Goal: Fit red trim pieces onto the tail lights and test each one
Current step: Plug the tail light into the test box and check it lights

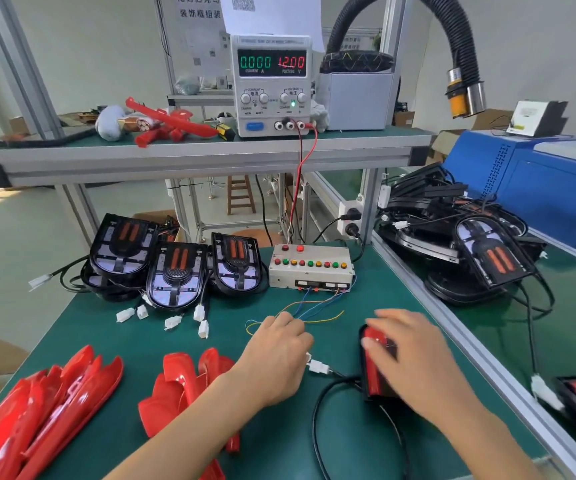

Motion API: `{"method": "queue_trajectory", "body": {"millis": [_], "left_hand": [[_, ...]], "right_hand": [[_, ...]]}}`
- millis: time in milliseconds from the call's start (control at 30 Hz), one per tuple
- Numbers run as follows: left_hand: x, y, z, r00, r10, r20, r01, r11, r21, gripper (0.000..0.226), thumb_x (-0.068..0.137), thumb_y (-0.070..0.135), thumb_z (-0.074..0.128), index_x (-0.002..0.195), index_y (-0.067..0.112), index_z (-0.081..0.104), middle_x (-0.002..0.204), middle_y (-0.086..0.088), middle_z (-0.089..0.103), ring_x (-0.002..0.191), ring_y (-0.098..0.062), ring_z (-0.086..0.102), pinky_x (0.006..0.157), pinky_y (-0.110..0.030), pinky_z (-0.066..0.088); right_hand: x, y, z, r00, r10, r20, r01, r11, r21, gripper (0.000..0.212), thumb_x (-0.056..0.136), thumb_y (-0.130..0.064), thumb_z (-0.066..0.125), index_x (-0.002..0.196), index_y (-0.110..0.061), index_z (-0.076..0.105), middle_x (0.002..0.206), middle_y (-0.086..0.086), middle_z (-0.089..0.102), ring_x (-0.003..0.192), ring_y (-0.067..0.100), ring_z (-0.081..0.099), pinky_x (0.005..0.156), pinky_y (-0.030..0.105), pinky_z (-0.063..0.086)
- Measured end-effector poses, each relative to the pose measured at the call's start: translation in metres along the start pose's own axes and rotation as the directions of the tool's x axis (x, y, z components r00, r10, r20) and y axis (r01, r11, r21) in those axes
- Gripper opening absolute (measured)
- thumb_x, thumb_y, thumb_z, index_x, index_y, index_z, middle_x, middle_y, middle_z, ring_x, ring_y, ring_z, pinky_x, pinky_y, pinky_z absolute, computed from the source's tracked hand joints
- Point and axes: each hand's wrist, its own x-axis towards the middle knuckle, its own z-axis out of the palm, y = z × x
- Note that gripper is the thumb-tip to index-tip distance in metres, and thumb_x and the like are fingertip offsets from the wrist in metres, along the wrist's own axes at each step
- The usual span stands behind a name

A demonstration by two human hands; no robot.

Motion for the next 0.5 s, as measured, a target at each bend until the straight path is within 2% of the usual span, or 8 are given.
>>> {"method": "queue_trajectory", "body": {"millis": [33,67,133,167,233,300,333,500], "left_hand": [[-0.002,0.005,-0.003,1.0,-0.028,-0.004,0.027,0.996,-0.083,0.026,0.1,0.032,0.043,0.115,0.02,0.06,0.116,0.0,0.056,0.113,-0.026,0.052,0.094,-0.036,0.04],[-0.003,0.009,-0.005,0.999,-0.052,0.011,0.053,0.984,-0.172,0.027,0.101,0.034,0.044,0.118,0.019,0.06,0.117,0.0,0.056,0.112,-0.026,0.055,0.092,-0.037,0.043],[-0.003,0.02,-0.007,0.996,-0.05,0.078,0.069,0.961,-0.269,0.033,0.1,0.037,0.049,0.127,0.019,0.057,0.124,0.0,0.053,0.114,-0.026,0.057,0.094,-0.039,0.046],[-0.002,0.025,-0.006,0.993,-0.028,0.112,0.056,0.963,-0.263,0.037,0.1,0.038,0.051,0.13,0.018,0.055,0.127,0.0,0.051,0.117,-0.025,0.055,0.097,-0.04,0.045],[0.005,0.036,-0.003,0.981,-0.001,0.196,0.043,0.976,-0.212,0.04,0.098,0.038,0.054,0.132,0.016,0.053,0.131,-0.002,0.05,0.123,-0.025,0.051,0.101,-0.041,0.045],[0.012,0.047,0.0,0.967,-0.018,0.254,0.055,0.989,-0.14,0.037,0.099,0.035,0.055,0.129,0.014,0.053,0.129,-0.006,0.051,0.124,-0.028,0.05,0.101,-0.044,0.045],[0.015,0.051,0.001,0.962,-0.028,0.271,0.058,0.993,-0.105,0.035,0.099,0.034,0.054,0.127,0.012,0.054,0.128,-0.008,0.052,0.123,-0.029,0.05,0.101,-0.045,0.046],[0.019,0.061,0.005,0.962,-0.076,0.262,0.092,0.995,-0.046,0.024,0.1,0.028,0.047,0.115,0.012,0.056,0.121,-0.01,0.058,0.118,-0.031,0.052,0.091,-0.042,0.046]], "right_hand": [[-0.011,0.016,-0.009,0.987,0.136,-0.082,-0.13,0.989,0.068,0.041,0.095,-0.048,0.059,0.125,-0.023,0.071,0.129,-0.003,0.066,0.121,0.02,0.057,0.103,0.038,0.042],[-0.022,0.031,-0.017,0.958,0.27,-0.095,-0.26,0.96,0.101,0.048,0.094,-0.052,0.056,0.127,-0.019,0.069,0.125,0.0,0.068,0.117,0.021,0.06,0.1,0.038,0.045],[-0.042,0.052,-0.026,0.867,0.494,0.059,-0.498,0.861,0.105,0.06,0.094,-0.061,0.049,0.131,-0.017,0.066,0.122,0.002,0.071,0.11,0.019,0.068,0.094,0.037,0.051],[-0.049,0.056,-0.026,0.812,0.558,0.174,-0.58,0.804,0.129,0.06,0.094,-0.064,0.048,0.129,-0.018,0.065,0.114,0.0,0.074,0.097,0.014,0.073,0.086,0.034,0.054],[-0.055,0.059,-0.021,0.711,0.574,0.407,-0.698,0.648,0.305,0.053,0.094,-0.064,0.052,0.119,-0.019,0.064,0.092,0.001,0.078,0.066,0.012,0.074,0.061,0.029,0.055],[-0.054,0.056,-0.017,0.657,0.524,0.541,-0.754,0.468,0.462,0.047,0.093,-0.061,0.058,0.113,-0.018,0.064,0.083,0.007,0.08,0.059,0.021,0.071,0.051,0.029,0.053],[-0.052,0.055,-0.014,0.648,0.518,0.558,-0.761,0.423,0.491,0.045,0.094,-0.058,0.058,0.112,-0.017,0.064,0.082,0.009,0.079,0.058,0.024,0.07,0.051,0.03,0.053],[-0.047,0.053,-0.006,0.625,0.491,0.606,-0.779,0.339,0.528,0.042,0.104,-0.047,0.051,0.113,-0.009,0.066,0.072,0.013,0.074,0.052,0.022,0.062,0.047,0.028,0.047]]}}
